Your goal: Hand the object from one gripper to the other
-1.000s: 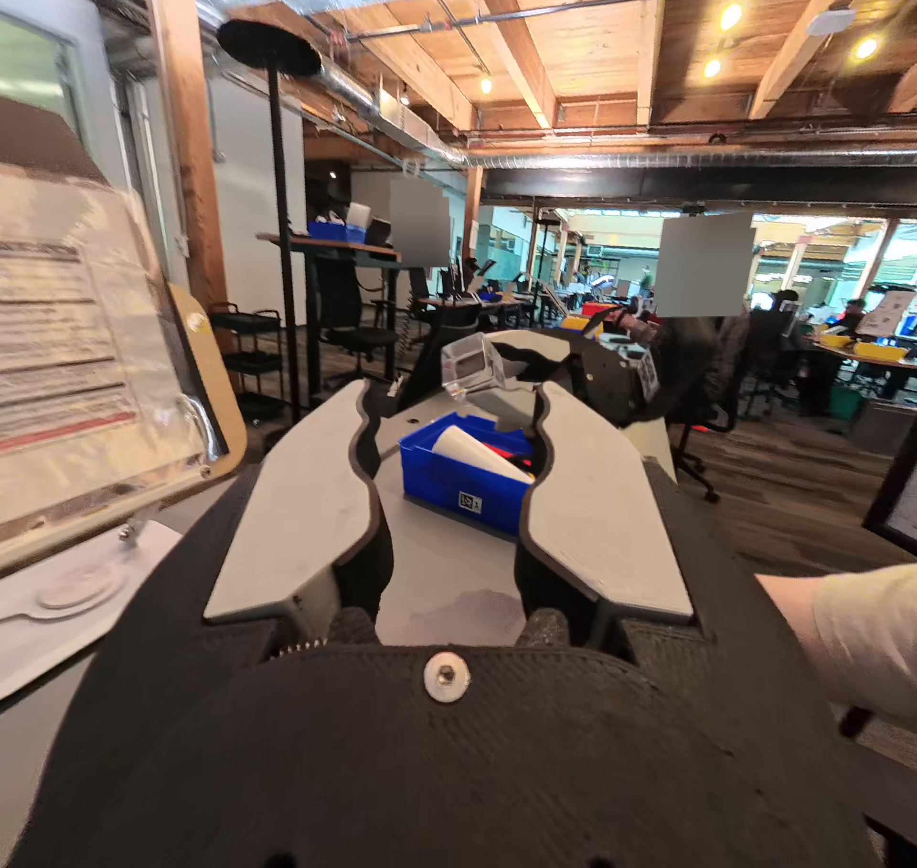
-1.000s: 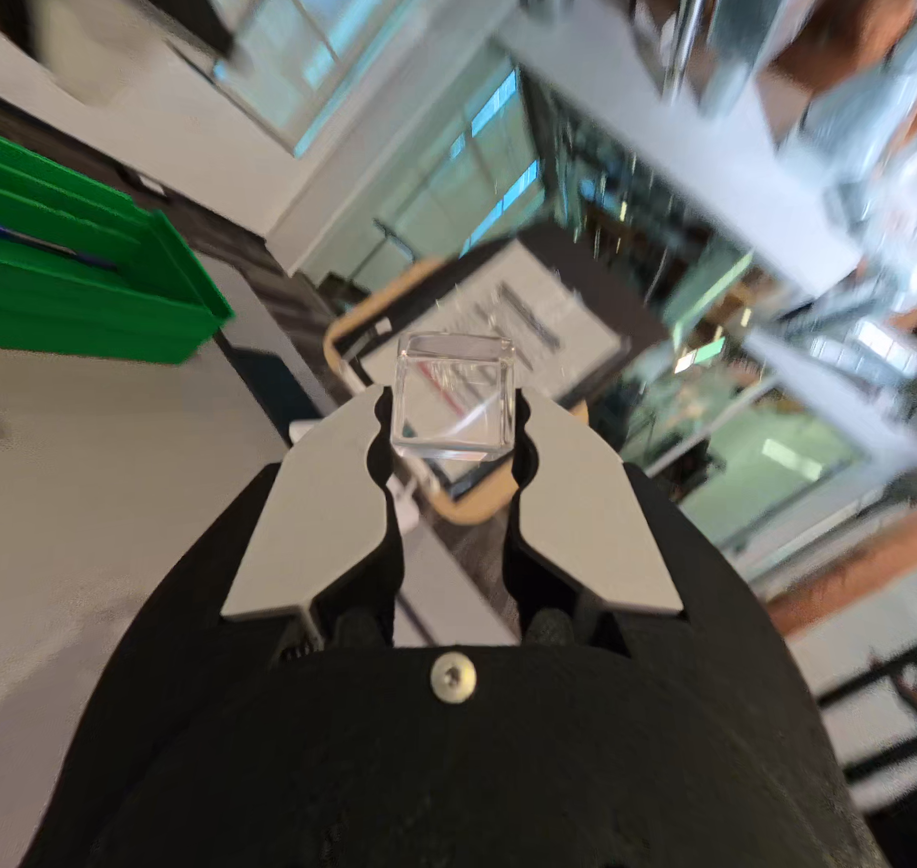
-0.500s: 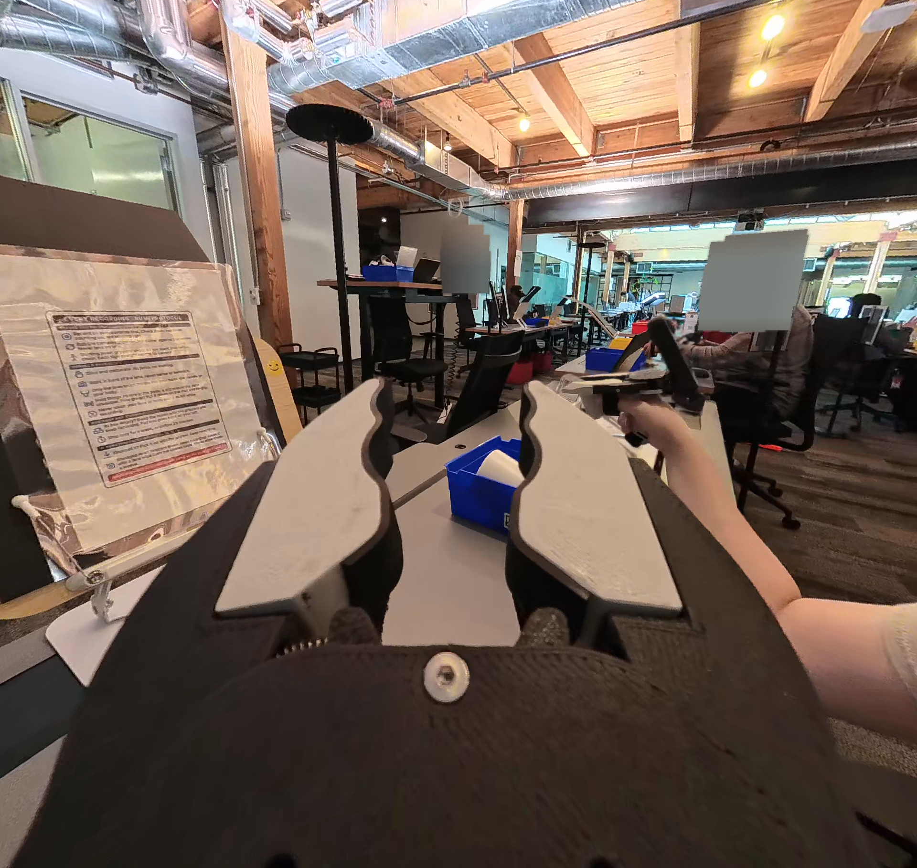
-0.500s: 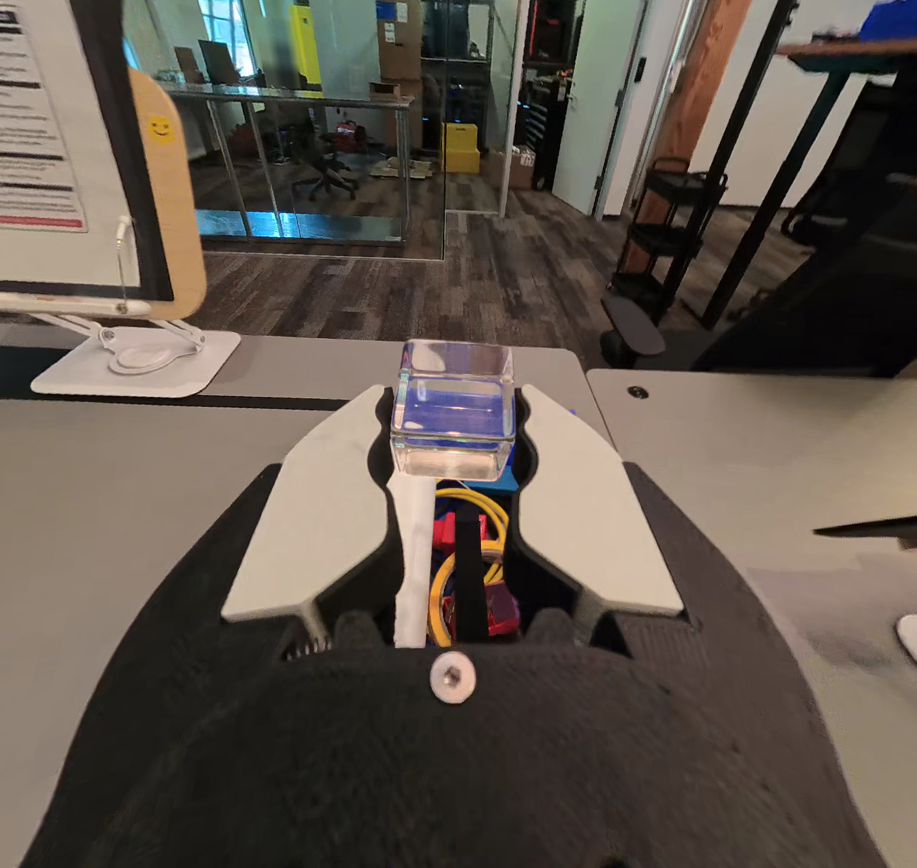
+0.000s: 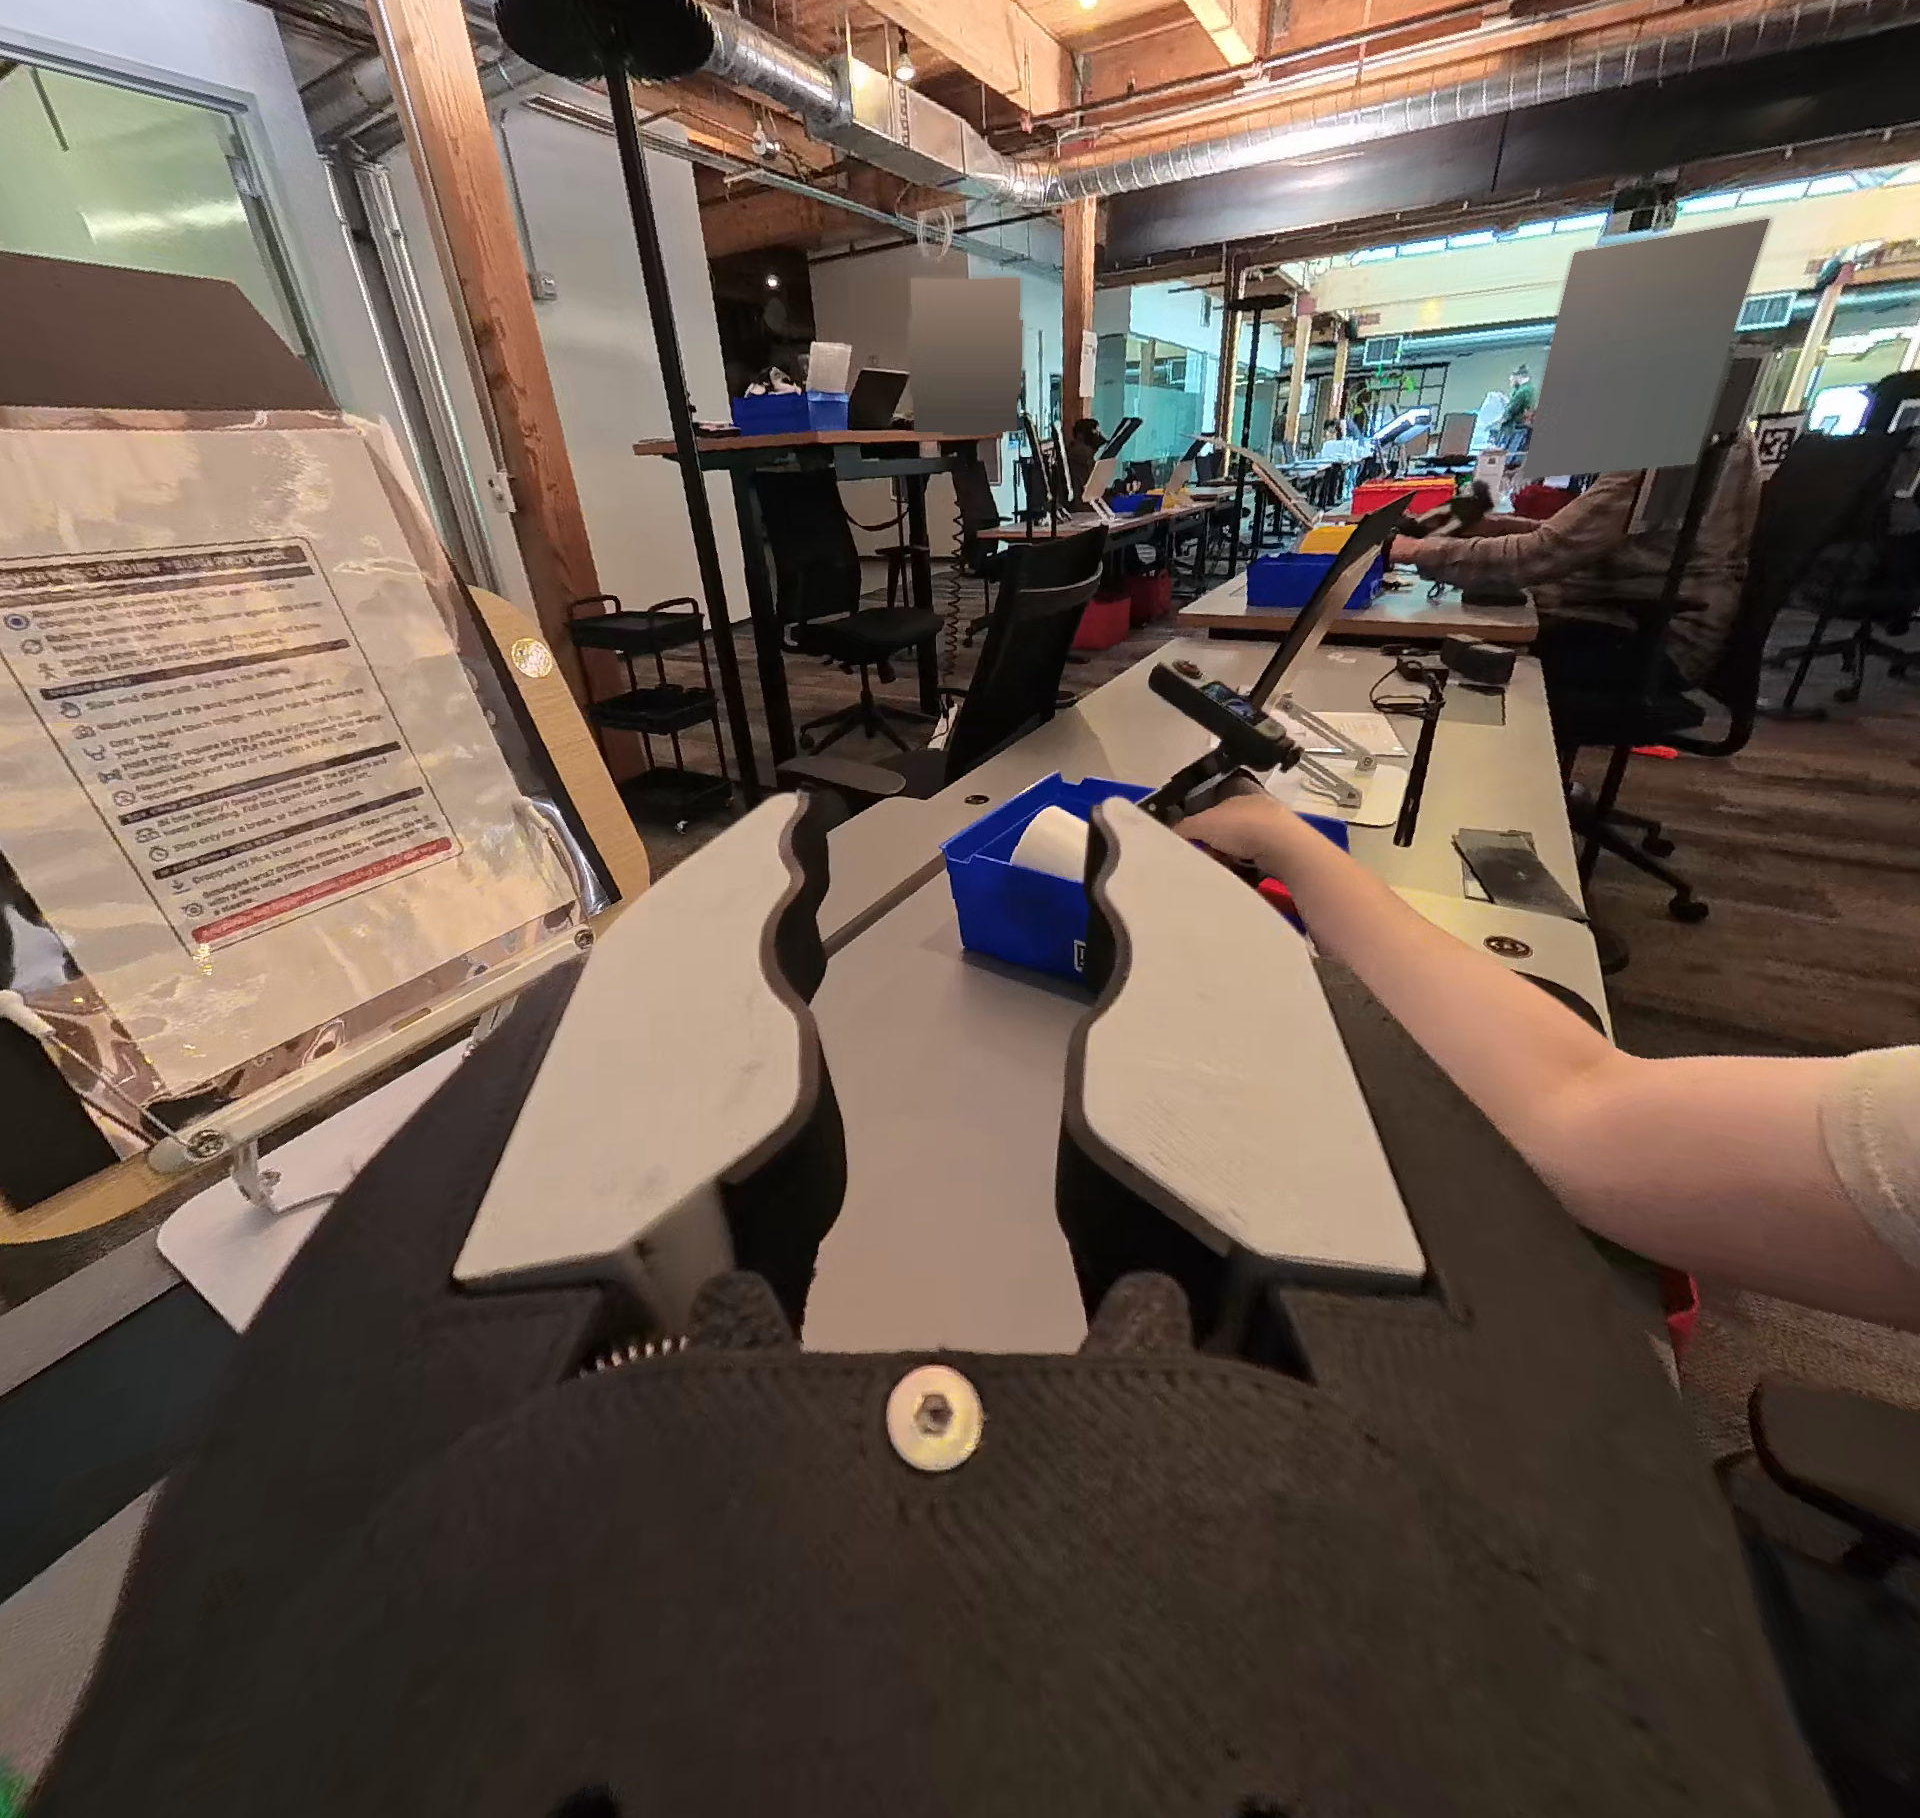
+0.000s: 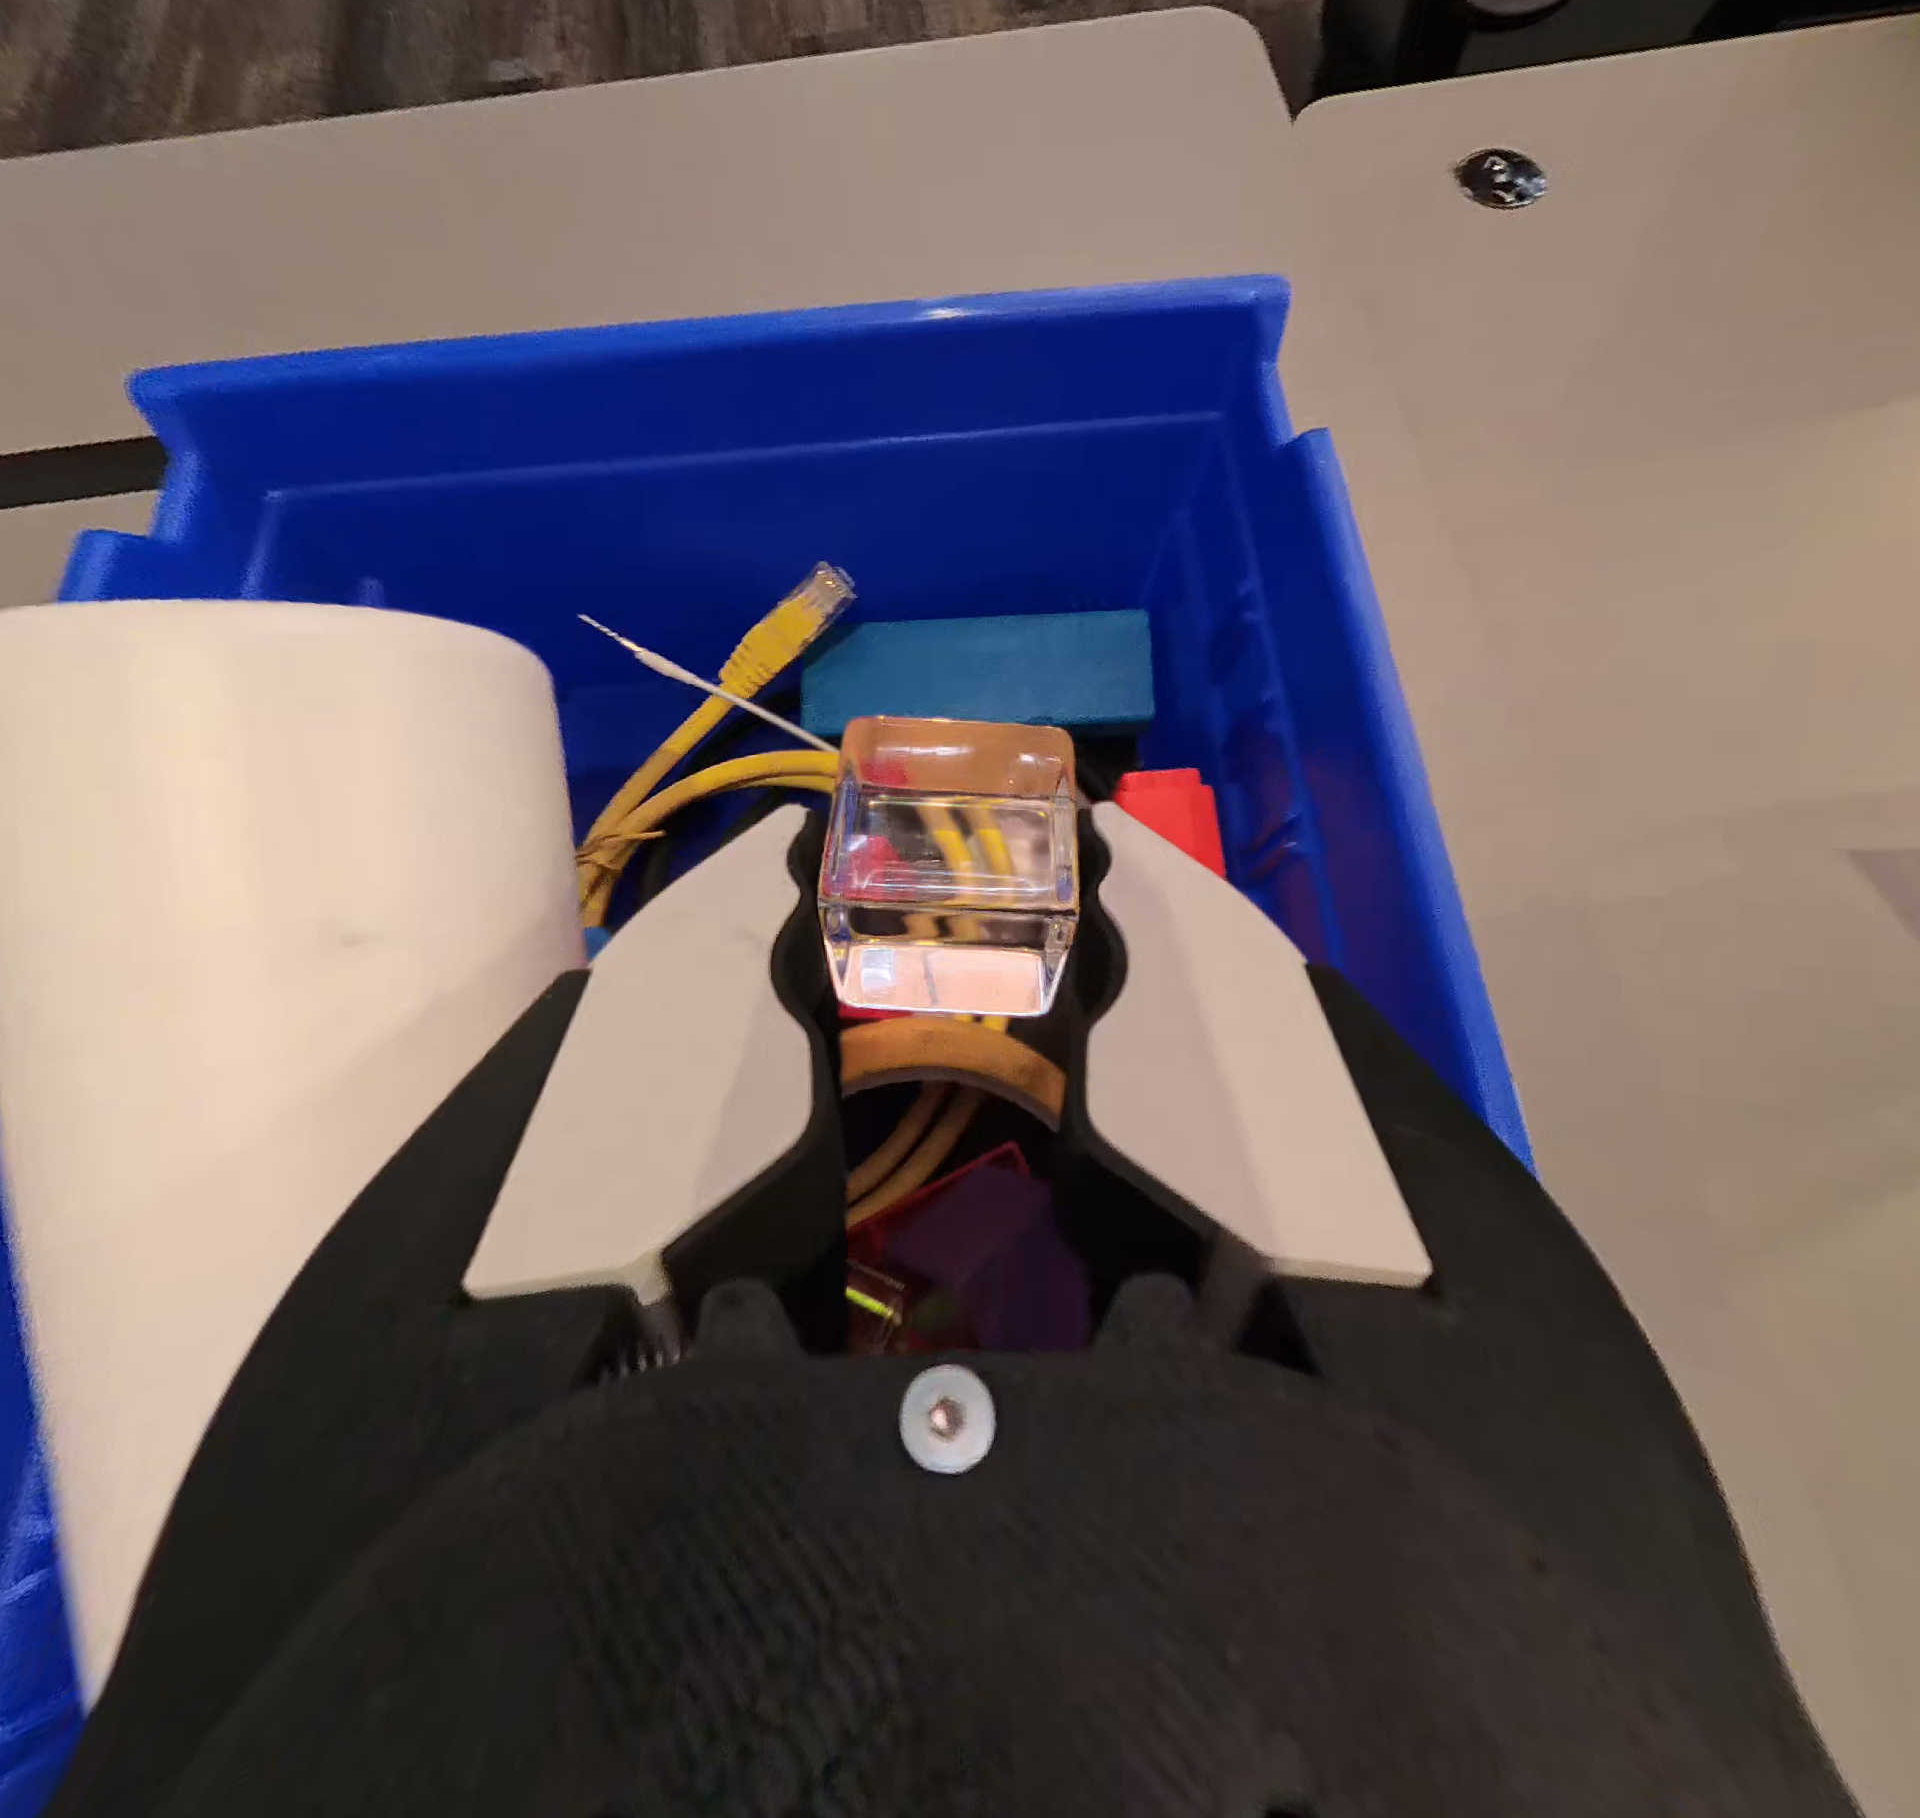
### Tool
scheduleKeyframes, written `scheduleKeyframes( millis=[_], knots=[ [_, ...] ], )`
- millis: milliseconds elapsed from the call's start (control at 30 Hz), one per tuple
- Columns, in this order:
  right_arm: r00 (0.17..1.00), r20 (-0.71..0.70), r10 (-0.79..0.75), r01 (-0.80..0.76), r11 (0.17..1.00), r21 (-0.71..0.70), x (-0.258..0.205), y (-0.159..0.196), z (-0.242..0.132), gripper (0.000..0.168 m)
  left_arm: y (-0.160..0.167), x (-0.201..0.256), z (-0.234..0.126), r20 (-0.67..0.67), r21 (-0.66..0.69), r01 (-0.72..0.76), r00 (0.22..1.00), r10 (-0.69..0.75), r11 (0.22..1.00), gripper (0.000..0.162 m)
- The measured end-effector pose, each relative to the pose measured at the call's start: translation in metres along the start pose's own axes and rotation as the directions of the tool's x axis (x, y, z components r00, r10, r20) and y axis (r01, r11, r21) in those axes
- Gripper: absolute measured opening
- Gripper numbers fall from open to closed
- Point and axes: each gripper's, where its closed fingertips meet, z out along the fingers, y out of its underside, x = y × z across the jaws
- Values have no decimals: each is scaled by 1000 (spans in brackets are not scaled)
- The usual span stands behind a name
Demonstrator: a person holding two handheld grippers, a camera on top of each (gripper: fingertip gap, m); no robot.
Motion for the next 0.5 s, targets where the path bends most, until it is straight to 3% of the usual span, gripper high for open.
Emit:
scheduleKeyframes(
  millis=[100,200,300,400,500],
  knots=[
    [999,11,38,-38,999,7,3,2,4,48,5,0,3,1,-26,-10,1000,10,1000,47],
    [997,-14,74,-70,984,162,12,-24,-26,49,7,-4,-1,35,-58,-41,998,43,997,50],
    [998,-26,52,-38,920,390,12,-66,-90,49,5,-22,-18,152,-124,-114,980,132,986,53],
    [998,57,30,-57,812,581,-10,-100,-167,49,-2,-65,-62,408,-233,-175,875,260,957,54],
    [980,200,-12,-144,652,744,-44,-125,-249,48,12,-100,-114,567,-361,-60,778,271,931,53]
  ],
)
